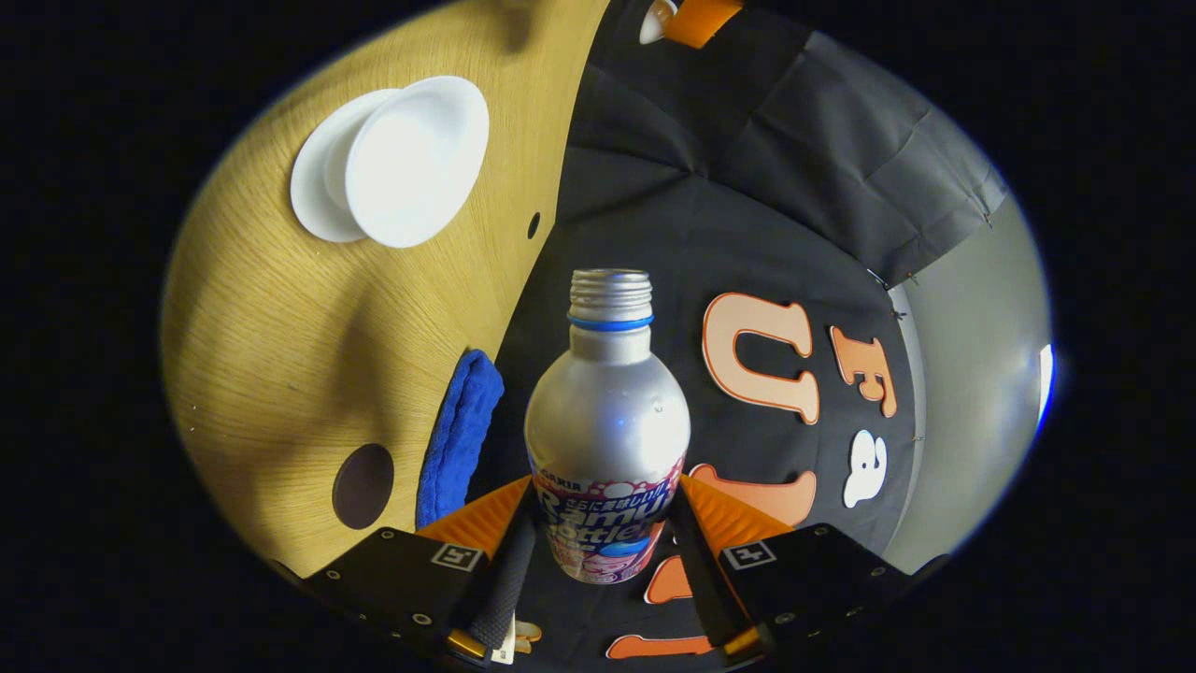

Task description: Open the teacup lid with one hand, grasp the water bottle and pour water into the teacup with the other hand; after pouring, place the water bottle on the coaster and then close the teacup lid.

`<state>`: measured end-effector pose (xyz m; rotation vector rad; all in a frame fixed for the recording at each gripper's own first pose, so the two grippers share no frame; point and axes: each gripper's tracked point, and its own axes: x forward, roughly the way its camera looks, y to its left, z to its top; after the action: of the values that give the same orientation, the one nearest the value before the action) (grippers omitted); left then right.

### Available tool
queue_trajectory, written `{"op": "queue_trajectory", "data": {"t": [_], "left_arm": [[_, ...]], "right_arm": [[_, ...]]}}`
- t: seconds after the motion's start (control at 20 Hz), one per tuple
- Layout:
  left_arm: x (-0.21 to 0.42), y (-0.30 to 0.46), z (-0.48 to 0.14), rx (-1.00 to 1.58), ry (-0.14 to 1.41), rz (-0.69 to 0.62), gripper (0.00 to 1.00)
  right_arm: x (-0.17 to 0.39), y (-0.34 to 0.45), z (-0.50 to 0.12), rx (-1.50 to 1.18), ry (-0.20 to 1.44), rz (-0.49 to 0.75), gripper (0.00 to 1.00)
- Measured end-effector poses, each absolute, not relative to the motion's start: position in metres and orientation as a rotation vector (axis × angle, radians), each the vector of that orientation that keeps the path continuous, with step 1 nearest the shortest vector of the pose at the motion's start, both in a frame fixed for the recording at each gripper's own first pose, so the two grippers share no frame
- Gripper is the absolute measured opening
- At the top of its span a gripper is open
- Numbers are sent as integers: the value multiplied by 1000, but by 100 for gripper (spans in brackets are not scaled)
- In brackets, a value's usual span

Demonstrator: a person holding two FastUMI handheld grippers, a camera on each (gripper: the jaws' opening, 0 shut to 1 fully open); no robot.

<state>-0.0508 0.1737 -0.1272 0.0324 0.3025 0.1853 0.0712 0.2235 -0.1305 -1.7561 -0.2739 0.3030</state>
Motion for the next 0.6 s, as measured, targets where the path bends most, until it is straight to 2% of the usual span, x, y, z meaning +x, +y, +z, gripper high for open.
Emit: {"op": "queue_trajectory", "data": {"t": [0.6], "left_arm": [[-50, 173, -128, 25, 301, 178, 33]], "right_arm": [[71, 228, -116, -1807, -424, 198, 78]]}}
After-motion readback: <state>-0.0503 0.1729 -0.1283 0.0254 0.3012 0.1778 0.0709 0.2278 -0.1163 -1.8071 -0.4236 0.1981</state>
